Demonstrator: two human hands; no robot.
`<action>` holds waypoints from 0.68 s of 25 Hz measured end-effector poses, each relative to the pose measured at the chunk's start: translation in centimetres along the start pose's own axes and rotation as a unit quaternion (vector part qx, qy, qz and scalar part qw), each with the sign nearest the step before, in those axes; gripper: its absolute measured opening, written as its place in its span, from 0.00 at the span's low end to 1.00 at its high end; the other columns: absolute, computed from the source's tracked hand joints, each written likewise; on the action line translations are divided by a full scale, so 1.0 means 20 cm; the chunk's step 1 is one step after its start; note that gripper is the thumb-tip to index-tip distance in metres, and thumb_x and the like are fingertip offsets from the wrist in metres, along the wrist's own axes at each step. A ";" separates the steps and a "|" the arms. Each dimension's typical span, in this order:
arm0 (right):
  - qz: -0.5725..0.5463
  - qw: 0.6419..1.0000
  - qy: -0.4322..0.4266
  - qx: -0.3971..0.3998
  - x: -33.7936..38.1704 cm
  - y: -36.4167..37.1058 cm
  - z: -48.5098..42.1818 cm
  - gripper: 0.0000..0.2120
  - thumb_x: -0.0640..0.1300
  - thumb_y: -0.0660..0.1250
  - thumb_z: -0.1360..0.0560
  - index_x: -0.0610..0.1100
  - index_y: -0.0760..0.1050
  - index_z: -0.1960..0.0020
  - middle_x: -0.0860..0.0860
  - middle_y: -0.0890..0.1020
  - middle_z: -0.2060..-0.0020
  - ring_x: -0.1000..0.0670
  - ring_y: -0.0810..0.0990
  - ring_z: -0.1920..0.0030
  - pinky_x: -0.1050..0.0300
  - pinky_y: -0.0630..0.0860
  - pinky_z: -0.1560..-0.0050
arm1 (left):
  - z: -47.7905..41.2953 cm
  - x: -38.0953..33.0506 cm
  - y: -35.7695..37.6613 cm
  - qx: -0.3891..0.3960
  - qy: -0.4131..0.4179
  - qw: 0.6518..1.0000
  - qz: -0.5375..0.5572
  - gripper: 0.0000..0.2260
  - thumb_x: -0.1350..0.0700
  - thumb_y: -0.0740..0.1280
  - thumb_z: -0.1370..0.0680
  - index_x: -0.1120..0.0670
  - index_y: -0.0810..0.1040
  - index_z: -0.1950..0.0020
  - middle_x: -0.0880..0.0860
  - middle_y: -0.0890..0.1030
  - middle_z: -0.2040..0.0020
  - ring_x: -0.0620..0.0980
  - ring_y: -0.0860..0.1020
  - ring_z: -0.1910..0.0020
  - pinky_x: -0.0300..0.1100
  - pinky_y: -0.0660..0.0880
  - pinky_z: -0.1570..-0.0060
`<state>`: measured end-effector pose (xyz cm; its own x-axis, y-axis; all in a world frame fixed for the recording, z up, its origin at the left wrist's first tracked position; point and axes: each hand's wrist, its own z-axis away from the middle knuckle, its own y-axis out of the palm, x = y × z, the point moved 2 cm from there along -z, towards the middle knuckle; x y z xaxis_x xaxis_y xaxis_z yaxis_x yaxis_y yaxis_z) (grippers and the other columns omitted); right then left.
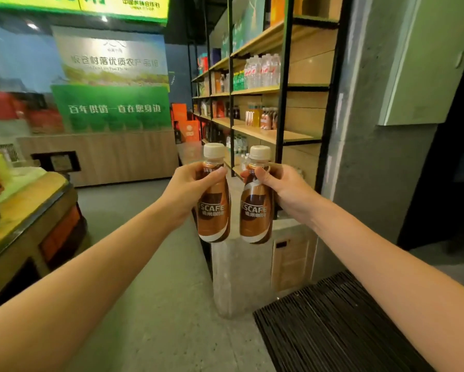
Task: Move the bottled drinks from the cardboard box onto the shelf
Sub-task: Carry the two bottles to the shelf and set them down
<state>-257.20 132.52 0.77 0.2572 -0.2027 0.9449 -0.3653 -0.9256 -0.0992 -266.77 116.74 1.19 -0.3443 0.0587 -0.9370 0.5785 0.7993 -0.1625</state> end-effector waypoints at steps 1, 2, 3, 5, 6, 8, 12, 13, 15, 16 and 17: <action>-0.008 1.000 -0.006 0.009 -0.05 0.05 -0.17 0.16 0.46 0.62 0.23 0.37 0.75 0.40 0.49 0.83 0.50 0.51 0.80 0.47 0.55 0.74 0.42 | -0.12 0.05 -0.08 -0.010 0.002 1.000 -0.006 0.08 0.53 0.68 0.25 0.53 0.79 0.47 0.51 0.83 0.51 0.46 0.81 0.51 0.39 0.73 0.55; -0.019 1.000 -0.009 0.017 -0.09 0.08 -0.32 0.16 0.45 0.61 0.22 0.36 0.74 0.39 0.48 0.82 0.50 0.51 0.80 0.47 0.56 0.74 0.43 | -0.23 0.09 -0.16 -0.019 0.005 1.000 -0.012 0.07 0.53 0.67 0.24 0.52 0.79 0.48 0.51 0.83 0.51 0.46 0.81 0.51 0.39 0.73 0.56; -0.027 0.999 -0.014 0.025 -0.12 0.10 -0.48 0.16 0.45 0.61 0.22 0.36 0.74 0.40 0.48 0.82 0.51 0.51 0.80 0.48 0.58 0.75 0.45 | -0.35 0.13 -0.22 -0.027 0.007 0.999 -0.016 0.06 0.53 0.67 0.24 0.52 0.78 0.48 0.51 0.83 0.51 0.46 0.80 0.51 0.38 0.72 0.56; -0.040 0.998 -0.027 0.044 -0.18 0.15 -0.81 0.12 0.44 0.61 0.22 0.38 0.76 0.44 0.49 0.82 0.53 0.52 0.80 0.51 0.59 0.75 0.48 | -0.62 0.20 -0.36 -0.047 0.016 0.998 -0.030 0.08 0.53 0.66 0.24 0.53 0.78 0.47 0.50 0.82 0.52 0.46 0.80 0.51 0.39 0.72 0.55; -0.045 0.997 -0.030 0.054 -0.20 0.17 -0.99 0.10 0.44 0.61 0.22 0.40 0.77 0.47 0.49 0.82 0.54 0.52 0.80 0.51 0.59 0.76 0.49 | -0.78 0.23 -0.43 -0.061 0.018 0.997 -0.031 0.08 0.53 0.66 0.24 0.53 0.77 0.46 0.50 0.82 0.52 0.45 0.79 0.52 0.38 0.71 0.56; -0.052 0.996 -0.032 0.072 -0.24 0.20 -1.34 0.08 0.44 0.61 0.22 0.45 0.78 0.52 0.49 0.82 0.54 0.52 0.80 0.51 0.58 0.76 0.48 | -1.06 0.28 -0.55 -0.082 0.019 0.996 -0.024 0.08 0.54 0.65 0.24 0.53 0.77 0.46 0.48 0.81 0.53 0.43 0.79 0.53 0.37 0.71 0.57; -0.047 0.994 -0.038 0.087 -0.35 0.31 -2.04 0.08 0.44 0.61 0.22 0.45 0.78 0.54 0.49 0.82 0.54 0.51 0.80 0.52 0.55 0.76 0.47 | -1.59 0.42 -0.82 -0.113 0.013 0.993 -0.004 0.10 0.56 0.64 0.23 0.56 0.77 0.43 0.49 0.81 0.53 0.43 0.79 0.54 0.37 0.71 0.59; -0.049 0.994 -0.039 0.085 -0.38 0.35 -2.18 0.08 0.43 0.61 0.22 0.45 0.78 0.54 0.48 0.82 0.54 0.50 0.80 0.52 0.54 0.76 0.46 | -1.70 0.46 -0.88 -0.117 0.011 0.993 -0.002 0.09 0.56 0.64 0.23 0.55 0.77 0.44 0.48 0.81 0.53 0.42 0.79 0.55 0.36 0.71 0.60; -0.062 0.994 -0.045 0.074 -0.48 0.43 -2.46 0.07 0.42 0.60 0.22 0.45 0.77 0.53 0.48 0.82 0.54 0.50 0.80 0.53 0.55 0.76 0.47 | -1.94 0.57 -1.01 -0.122 0.008 0.993 -0.004 0.07 0.56 0.64 0.22 0.54 0.77 0.46 0.48 0.81 0.54 0.41 0.79 0.57 0.36 0.71 0.61; -0.066 0.994 -0.049 0.072 -0.54 0.46 -2.62 0.07 0.42 0.60 0.22 0.45 0.77 0.53 0.49 0.82 0.53 0.51 0.80 0.53 0.57 0.77 0.49 | -2.08 0.64 -1.09 -0.123 0.008 0.992 -0.002 0.07 0.56 0.64 0.22 0.54 0.77 0.46 0.48 0.81 0.55 0.41 0.79 0.57 0.36 0.71 0.62; -0.067 0.994 -0.049 0.070 -0.59 0.49 -2.76 0.07 0.42 0.60 0.22 0.44 0.77 0.52 0.48 0.82 0.53 0.51 0.81 0.53 0.57 0.77 0.49 | -2.20 0.70 -1.15 -0.125 0.007 0.992 0.002 0.07 0.56 0.64 0.22 0.54 0.77 0.46 0.48 0.81 0.55 0.42 0.79 0.57 0.36 0.71 0.62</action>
<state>-313.25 143.51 5.81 0.3845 -0.0982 0.9179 -0.1961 -0.9803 -0.0227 -317.55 125.51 5.39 -0.3530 0.0685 -0.9331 0.3793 0.9222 -0.0757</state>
